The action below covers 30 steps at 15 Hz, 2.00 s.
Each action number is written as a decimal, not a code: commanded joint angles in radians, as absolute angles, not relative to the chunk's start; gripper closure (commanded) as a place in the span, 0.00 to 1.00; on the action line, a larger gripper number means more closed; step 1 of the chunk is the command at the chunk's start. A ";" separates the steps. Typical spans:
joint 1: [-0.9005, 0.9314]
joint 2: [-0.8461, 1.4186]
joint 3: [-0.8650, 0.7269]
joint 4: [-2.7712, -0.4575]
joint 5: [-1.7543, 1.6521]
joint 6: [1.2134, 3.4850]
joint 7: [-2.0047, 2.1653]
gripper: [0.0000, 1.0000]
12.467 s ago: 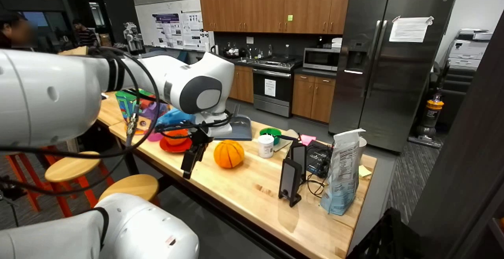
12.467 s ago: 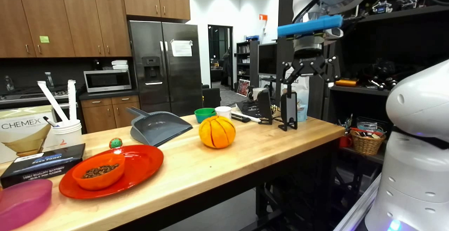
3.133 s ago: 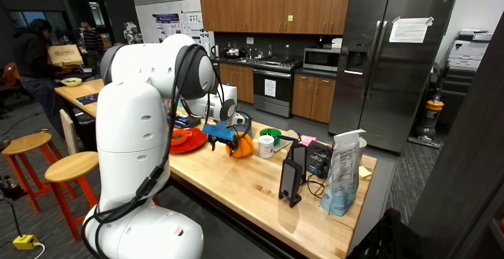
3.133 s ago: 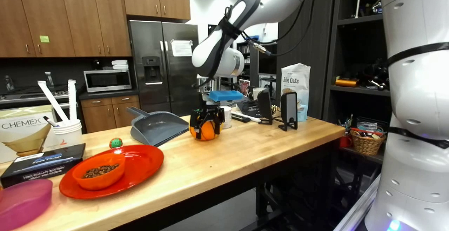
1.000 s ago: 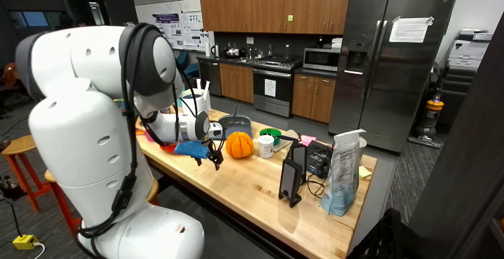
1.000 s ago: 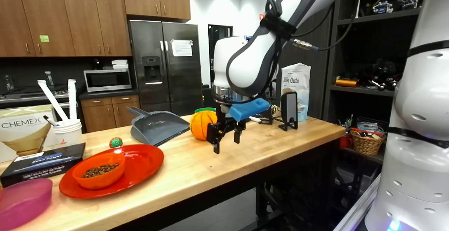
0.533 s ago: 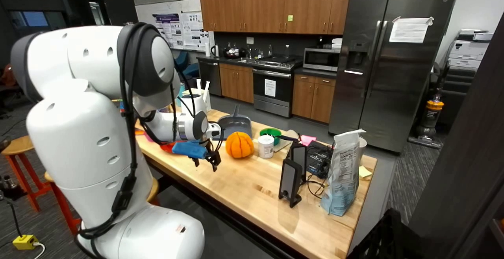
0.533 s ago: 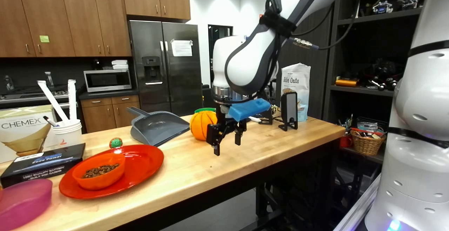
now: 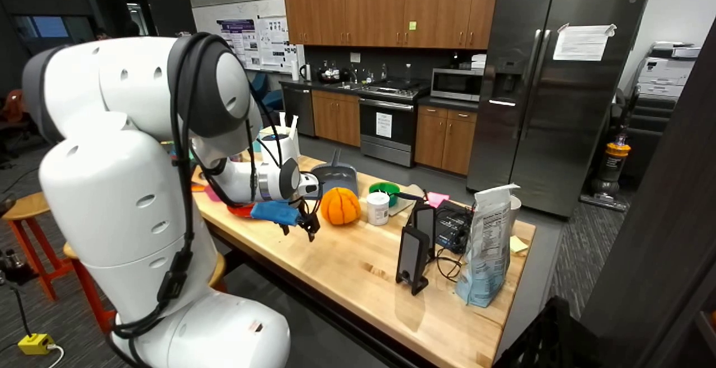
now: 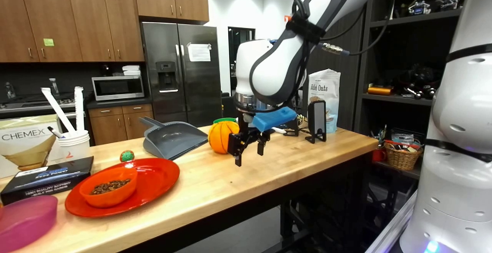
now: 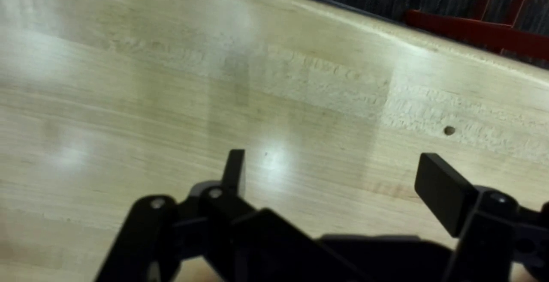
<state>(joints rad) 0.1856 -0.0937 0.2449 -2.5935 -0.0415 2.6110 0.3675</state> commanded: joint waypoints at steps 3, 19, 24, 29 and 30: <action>0.143 -0.103 0.217 -2.596 -0.111 2.639 0.394 0.00; 0.154 0.067 0.188 -2.423 -0.181 2.666 0.320 0.00; 0.168 0.121 0.173 -2.338 -0.190 2.651 0.325 0.00; 0.174 0.119 0.169 -2.348 -0.181 2.661 0.323 0.00; 0.175 0.120 0.168 -2.347 -0.181 2.661 0.323 0.00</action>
<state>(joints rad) 0.1525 0.1222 0.1908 -2.3467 -0.1901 2.6627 0.3311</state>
